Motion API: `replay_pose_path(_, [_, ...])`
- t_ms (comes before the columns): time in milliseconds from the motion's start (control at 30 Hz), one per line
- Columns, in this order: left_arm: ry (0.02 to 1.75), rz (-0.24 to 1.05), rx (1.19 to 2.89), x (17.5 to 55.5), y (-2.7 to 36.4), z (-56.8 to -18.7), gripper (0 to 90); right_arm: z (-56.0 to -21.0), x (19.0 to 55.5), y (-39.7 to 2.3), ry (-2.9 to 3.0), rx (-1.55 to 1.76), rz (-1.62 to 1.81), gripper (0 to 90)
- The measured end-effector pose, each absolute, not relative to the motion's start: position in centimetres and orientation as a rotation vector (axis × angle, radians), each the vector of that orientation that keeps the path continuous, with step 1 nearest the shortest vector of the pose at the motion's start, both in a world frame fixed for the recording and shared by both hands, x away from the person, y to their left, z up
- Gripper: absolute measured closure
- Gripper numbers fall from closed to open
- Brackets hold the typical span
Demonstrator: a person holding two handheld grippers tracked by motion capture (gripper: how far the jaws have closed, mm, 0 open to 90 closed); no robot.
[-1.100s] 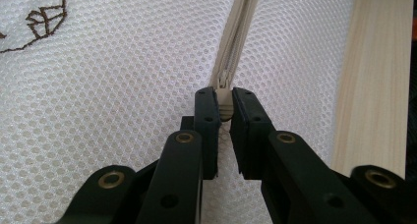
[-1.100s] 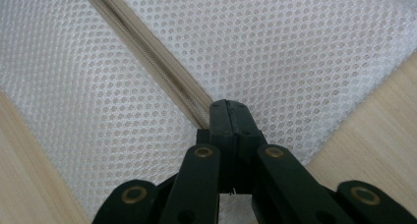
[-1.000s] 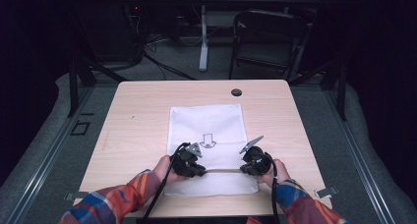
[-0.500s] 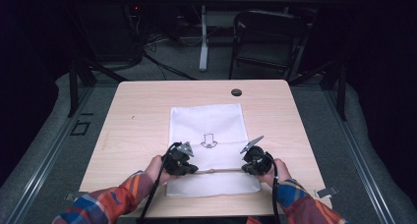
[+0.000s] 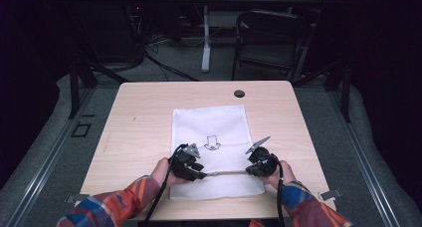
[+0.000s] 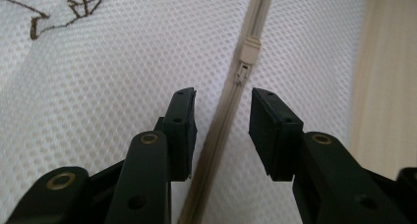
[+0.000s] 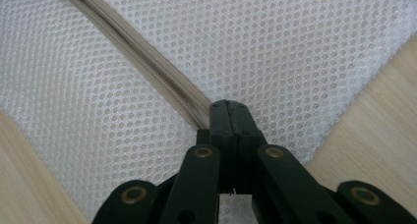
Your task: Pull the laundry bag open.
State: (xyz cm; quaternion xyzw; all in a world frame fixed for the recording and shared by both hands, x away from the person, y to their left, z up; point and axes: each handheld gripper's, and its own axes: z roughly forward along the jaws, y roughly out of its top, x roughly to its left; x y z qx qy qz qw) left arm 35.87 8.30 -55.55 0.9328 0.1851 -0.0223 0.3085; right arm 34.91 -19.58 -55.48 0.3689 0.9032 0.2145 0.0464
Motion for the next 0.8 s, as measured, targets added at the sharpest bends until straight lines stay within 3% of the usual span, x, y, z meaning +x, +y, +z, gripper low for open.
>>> replay_pose_path(200, [0.428, -0.112, 2.479, 36.1, 5.1, -55.7, 57.6, -55.5, 34.9, -19.5, 2.754, 1.13, 0.65, 90.0])
replay_pose_path(300, [0.431, -0.073, 2.525, 36.0, 3.9, -55.9, 58.2, -55.5, 34.9, -19.5, 2.754, 1.127, 0.65, 90.0])
replay_pose_path(467, [0.428, -0.089, 2.506, 36.0, 4.7, -55.5, 80.6, -55.5, 34.9, -19.6, 2.749, 1.13, 0.668, 90.0])
replay_pose_path(700, [0.475, -0.121, 2.497, 36.2, 6.9, -55.5, 79.6, -55.5, 34.9, -19.6, 2.756, 1.127, 0.659, 90.0])
replay_pose_path(800, [0.479, -0.115, 2.518, 36.0, 7.1, -55.7, 70.5, -55.5, 34.9, -19.6, 2.755, 1.128, 0.653, 90.0])
